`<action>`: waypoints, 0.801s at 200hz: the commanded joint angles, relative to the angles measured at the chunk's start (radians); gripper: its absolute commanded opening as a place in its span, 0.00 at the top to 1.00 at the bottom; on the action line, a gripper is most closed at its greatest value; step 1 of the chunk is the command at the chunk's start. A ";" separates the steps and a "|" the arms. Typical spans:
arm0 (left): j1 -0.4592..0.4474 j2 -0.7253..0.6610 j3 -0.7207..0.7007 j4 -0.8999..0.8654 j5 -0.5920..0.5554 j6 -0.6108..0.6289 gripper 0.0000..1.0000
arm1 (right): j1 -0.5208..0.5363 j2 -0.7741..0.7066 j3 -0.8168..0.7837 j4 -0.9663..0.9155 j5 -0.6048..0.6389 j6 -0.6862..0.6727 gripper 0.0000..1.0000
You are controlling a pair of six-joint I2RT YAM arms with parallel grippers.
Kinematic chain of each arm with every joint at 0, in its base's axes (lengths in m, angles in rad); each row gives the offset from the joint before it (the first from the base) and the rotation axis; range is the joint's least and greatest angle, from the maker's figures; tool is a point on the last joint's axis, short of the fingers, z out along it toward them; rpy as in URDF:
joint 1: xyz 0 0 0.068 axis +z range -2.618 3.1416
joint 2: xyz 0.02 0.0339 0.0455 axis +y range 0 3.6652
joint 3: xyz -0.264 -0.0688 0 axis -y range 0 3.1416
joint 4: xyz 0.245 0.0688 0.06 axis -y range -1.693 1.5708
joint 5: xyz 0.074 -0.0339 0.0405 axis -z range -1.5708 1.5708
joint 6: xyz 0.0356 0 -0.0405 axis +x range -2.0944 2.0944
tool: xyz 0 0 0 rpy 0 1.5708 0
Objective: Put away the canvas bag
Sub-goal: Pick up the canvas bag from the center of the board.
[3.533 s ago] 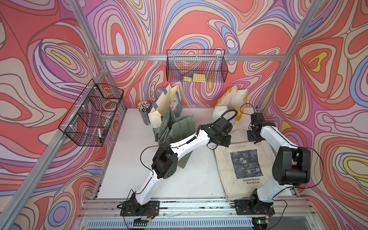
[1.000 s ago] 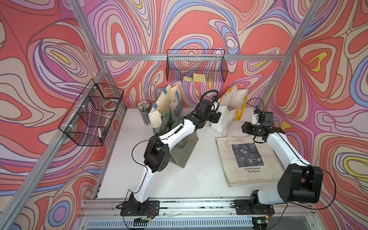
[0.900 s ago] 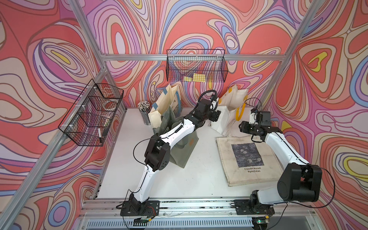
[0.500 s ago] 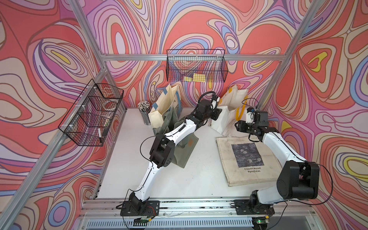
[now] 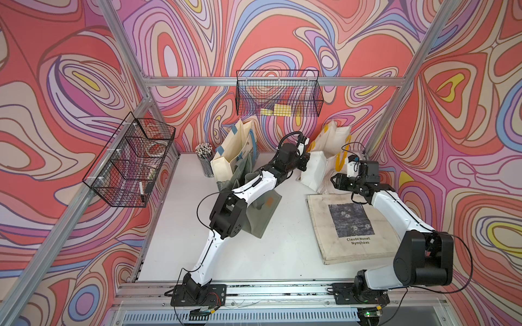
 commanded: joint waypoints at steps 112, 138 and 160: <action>-0.087 -0.460 -0.436 -0.015 -0.151 -0.062 1.00 | 0.134 -0.158 -0.076 0.050 -0.078 0.064 0.47; -0.099 -0.474 -0.451 -0.021 -0.172 -0.027 1.00 | 0.169 -0.193 -0.126 0.132 -0.049 0.079 0.48; -0.099 -0.456 -0.421 -0.027 -0.171 -0.016 1.00 | 0.185 -0.124 -0.072 0.104 0.007 0.051 0.50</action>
